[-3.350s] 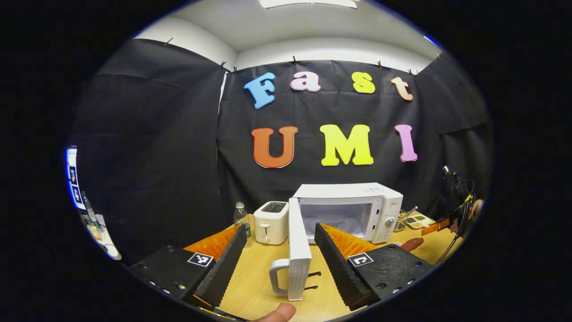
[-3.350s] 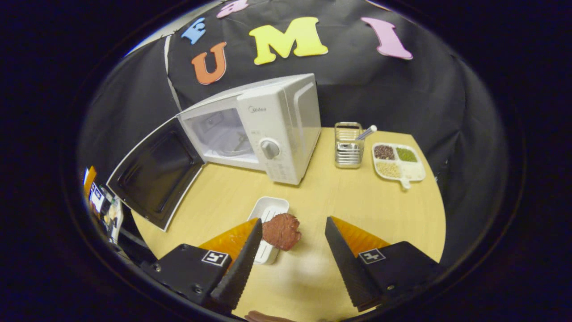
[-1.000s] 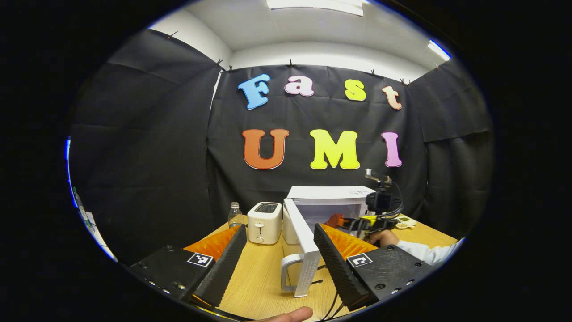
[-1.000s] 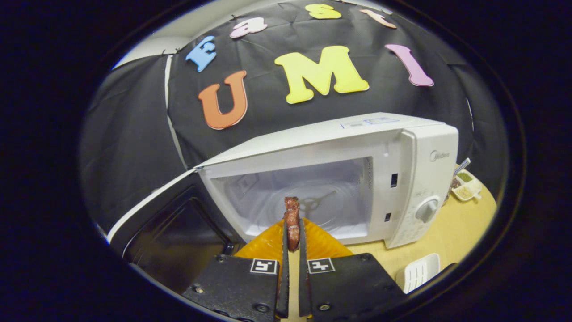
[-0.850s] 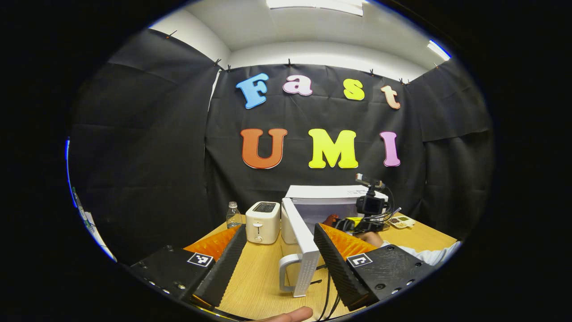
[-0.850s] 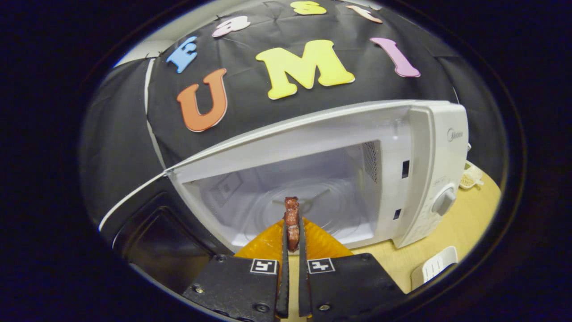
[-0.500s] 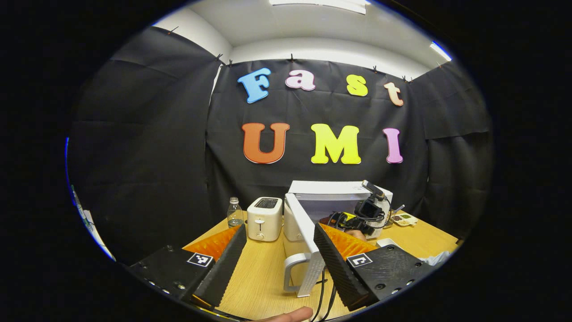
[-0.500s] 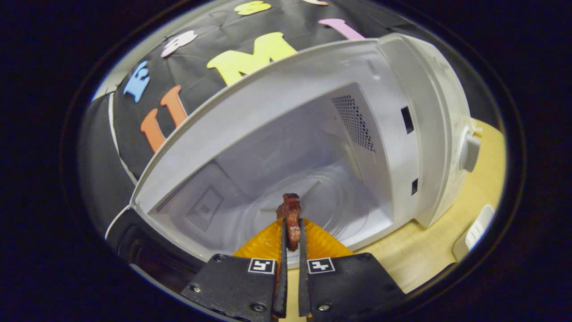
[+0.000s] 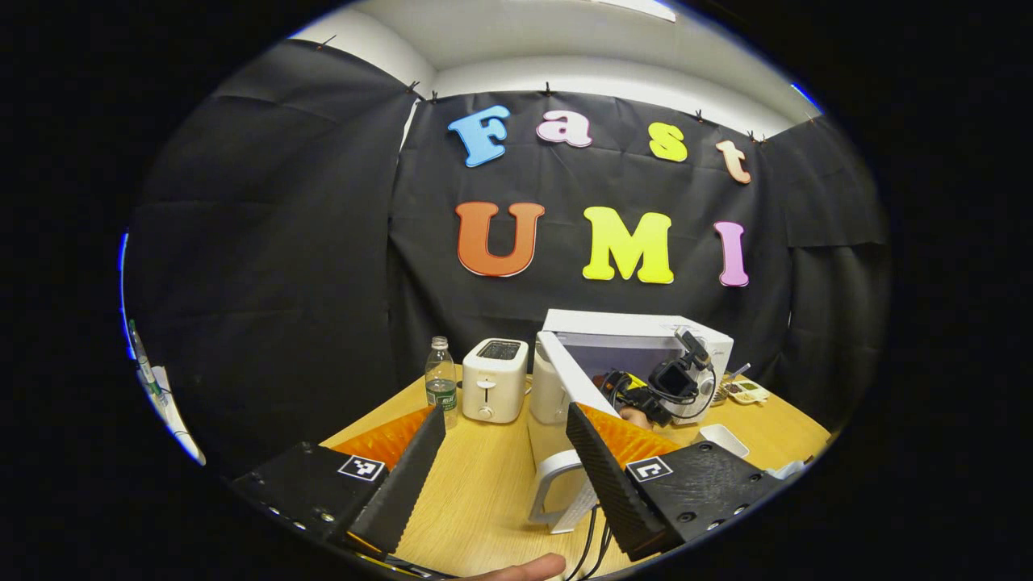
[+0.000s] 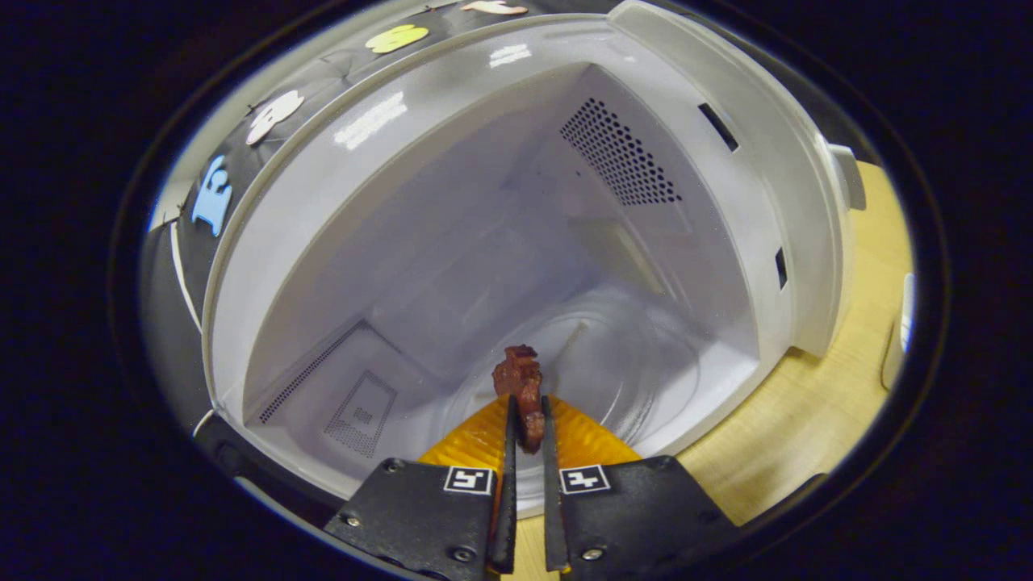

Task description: Open the microwave oven with the left hand, put the food in, and close the microwave oven.

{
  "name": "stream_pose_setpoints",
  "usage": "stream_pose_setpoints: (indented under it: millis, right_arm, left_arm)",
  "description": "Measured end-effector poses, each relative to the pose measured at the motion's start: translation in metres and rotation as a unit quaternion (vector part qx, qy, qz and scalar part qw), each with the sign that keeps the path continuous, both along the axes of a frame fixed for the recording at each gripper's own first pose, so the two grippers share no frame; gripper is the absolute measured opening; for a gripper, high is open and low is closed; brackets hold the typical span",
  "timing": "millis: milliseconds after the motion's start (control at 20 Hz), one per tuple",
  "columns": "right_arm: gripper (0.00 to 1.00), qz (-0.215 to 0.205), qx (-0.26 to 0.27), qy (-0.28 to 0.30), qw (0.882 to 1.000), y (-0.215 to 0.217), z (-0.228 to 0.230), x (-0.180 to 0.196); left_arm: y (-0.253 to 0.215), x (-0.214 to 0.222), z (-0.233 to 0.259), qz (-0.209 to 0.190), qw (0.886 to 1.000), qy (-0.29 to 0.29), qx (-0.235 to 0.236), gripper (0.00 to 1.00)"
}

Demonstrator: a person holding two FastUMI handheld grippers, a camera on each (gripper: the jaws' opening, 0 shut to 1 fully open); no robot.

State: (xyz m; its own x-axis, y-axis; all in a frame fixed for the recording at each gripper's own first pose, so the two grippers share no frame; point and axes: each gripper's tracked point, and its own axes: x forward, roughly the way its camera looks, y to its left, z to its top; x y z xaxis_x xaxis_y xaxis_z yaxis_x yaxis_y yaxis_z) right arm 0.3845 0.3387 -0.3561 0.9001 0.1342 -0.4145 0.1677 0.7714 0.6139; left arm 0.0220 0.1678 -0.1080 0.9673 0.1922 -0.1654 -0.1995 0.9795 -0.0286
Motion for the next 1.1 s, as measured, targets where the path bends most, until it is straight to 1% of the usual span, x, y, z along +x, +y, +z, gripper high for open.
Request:
stream_pose_setpoints:
  millis: [100, 150, 200, 300, 350, 400, 450, 550, 600, 650, 800, 950, 1100]
  right_arm:
    - [0.17, -0.001, -0.015, -0.006, 1.0, -0.001, -0.001, 0.003]
    - [0.1, 0.0, -0.019, -0.007, 1.0, -0.001, -0.001, 0.003]
    - [0.18, -0.002, -0.023, -0.007, 1.0, -0.002, -0.001, 0.004]
    - [0.2, -0.008, -0.046, 0.002, 0.999, -0.006, -0.009, 0.003]
    - [0.34, -0.008, -0.062, 0.01, 0.998, -0.008, -0.014, 0.001]
    - [0.28, -0.002, -0.078, 0.001, 0.997, -0.008, -0.009, -0.001]
    - [0.36, 0.009, -0.099, -0.009, 0.995, -0.006, -0.007, 0.003]
    - [0.92, 0.024, -0.143, -0.013, 0.989, -0.008, -0.004, 0.001]
    - [0.85, 0.03, -0.147, -0.021, 0.988, -0.009, 0.002, -0.001]
    - [0.96, 0.032, -0.149, -0.026, 0.988, -0.012, 0.006, -0.003]
    - [0.98, 0.029, -0.155, -0.034, 0.987, -0.029, 0.021, -0.008]
    - [0.97, 0.025, -0.16, -0.042, 0.986, -0.046, 0.036, -0.021]
    - [0.97, 0.024, -0.165, -0.059, 0.984, -0.068, 0.059, -0.035]
  left_arm:
    - [0.002, 0.0, -0.002, 0.004, 1.0, 0.002, 0.0, 0.93]
    - [0.004, -0.002, -0.003, 0.006, 1.0, 0.004, 0.0, 0.93]
    - [0.008, -0.003, -0.003, 0.011, 1.0, 0.004, 0.003, 0.93]
    - [0.014, -0.006, -0.003, 0.02, 1.0, 0.002, 0.009, 0.93]
    - [0.015, -0.006, -0.005, 0.022, 1.0, 0.004, 0.008, 0.93]
    - [0.015, -0.007, -0.006, 0.022, 1.0, 0.005, 0.006, 0.92]
    - [0.016, -0.009, -0.006, 0.022, 1.0, 0.006, 0.005, 0.93]
    - [0.017, -0.009, -0.008, 0.023, 1.0, 0.006, 0.005, 0.93]
    - [0.019, -0.008, -0.009, 0.025, 1.0, 0.007, 0.004, 0.93]
    - [0.02, -0.01, -0.011, 0.026, 1.0, 0.009, 0.003, 0.93]
    - [0.023, -0.014, -0.012, 0.032, 0.999, 0.008, 0.0, 0.93]
    - [0.022, -0.014, -0.017, 0.031, 0.999, 0.01, -0.003, 0.93]
    - [0.026, -0.019, -0.026, 0.033, 0.999, 0.022, 0.005, 0.93]
